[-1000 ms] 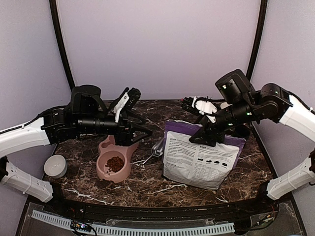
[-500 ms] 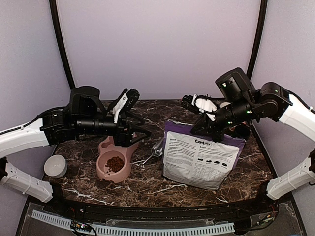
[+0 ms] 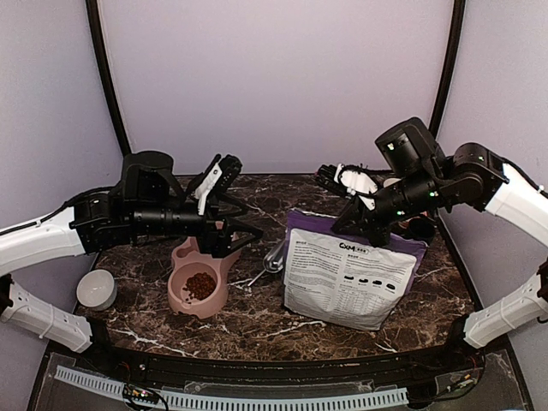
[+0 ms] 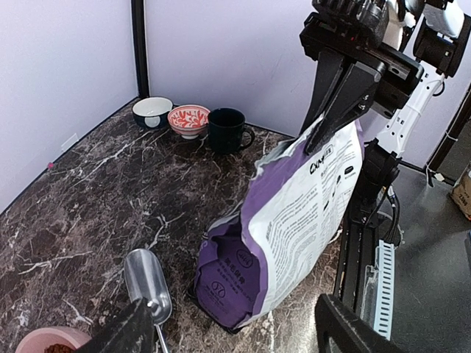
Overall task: Serve the pet food
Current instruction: Place the pet food bag at the corner of the board, then reset both arms
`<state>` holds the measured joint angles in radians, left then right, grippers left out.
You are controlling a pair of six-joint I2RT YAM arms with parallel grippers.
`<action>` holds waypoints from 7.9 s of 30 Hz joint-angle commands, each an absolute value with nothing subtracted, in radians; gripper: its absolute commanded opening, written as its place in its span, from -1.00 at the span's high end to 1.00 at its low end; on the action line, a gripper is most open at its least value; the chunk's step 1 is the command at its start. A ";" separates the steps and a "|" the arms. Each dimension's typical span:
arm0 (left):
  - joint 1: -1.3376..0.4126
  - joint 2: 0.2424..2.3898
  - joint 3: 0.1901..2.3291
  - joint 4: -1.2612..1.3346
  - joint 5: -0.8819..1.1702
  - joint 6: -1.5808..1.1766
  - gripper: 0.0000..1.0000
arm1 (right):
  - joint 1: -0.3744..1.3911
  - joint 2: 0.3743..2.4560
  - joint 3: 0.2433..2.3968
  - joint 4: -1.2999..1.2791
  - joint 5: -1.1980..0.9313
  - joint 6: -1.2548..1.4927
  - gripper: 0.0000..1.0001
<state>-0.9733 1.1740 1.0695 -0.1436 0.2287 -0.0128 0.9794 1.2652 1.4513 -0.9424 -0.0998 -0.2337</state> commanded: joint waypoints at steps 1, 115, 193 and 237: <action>-0.971 1.134 1.048 -0.127 0.208 -0.019 -0.56 | 0.965 1.260 1.459 -0.924 -0.114 -0.227 1.00; -0.971 1.002 0.990 -0.127 0.053 -0.051 -0.70 | 0.839 1.232 1.650 -0.303 0.554 -0.295 1.00; -0.966 0.918 0.949 -0.239 -0.288 -0.115 -0.75 | 0.411 1.551 1.809 -0.180 0.295 -0.123 -0.49; -0.686 0.858 0.872 -0.307 -0.410 -0.227 -0.98 | 0.410 0.741 0.868 -0.363 0.487 0.419 -0.99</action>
<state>-0.6918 0.8818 0.8883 -0.2943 -0.4225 -0.1986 0.4160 0.7544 0.8543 -0.3969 0.4721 0.4103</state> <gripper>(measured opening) 0.988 0.995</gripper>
